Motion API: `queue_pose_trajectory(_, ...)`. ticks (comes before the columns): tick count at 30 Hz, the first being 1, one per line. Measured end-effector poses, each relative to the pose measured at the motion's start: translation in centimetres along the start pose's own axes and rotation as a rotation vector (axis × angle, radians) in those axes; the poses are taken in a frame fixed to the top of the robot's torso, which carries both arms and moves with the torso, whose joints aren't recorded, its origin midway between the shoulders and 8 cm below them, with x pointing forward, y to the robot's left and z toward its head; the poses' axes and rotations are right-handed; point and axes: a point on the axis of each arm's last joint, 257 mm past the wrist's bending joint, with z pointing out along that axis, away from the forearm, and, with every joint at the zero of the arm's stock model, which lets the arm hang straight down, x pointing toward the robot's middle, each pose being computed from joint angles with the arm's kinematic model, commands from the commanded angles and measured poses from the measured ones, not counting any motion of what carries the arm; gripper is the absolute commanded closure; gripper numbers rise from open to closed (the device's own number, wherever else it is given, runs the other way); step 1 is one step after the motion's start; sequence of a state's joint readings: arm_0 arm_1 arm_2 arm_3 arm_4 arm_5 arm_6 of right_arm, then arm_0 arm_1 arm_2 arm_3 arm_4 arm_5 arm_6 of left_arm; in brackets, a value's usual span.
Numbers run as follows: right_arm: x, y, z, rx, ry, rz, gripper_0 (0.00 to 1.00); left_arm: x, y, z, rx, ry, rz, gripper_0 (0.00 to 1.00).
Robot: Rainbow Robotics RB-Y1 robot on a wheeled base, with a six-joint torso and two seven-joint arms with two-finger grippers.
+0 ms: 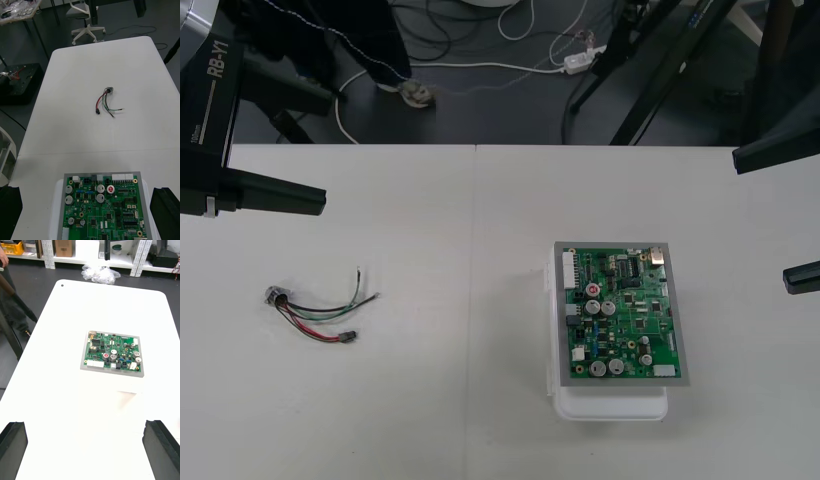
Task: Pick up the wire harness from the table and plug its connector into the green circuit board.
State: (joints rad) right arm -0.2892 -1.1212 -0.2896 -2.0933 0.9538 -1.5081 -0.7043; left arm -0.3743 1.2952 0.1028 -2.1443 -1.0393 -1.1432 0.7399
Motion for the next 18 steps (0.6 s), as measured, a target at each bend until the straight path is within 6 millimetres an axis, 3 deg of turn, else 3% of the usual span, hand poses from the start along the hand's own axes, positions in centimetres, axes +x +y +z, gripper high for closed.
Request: queue_pose_trajectory(18, 0.00, 0.00, 0.00, 0.000, 0.000, 0.000, 0.00, 0.00, 0.00, 0.00, 0.000, 0.000, 0.000, 0.10)
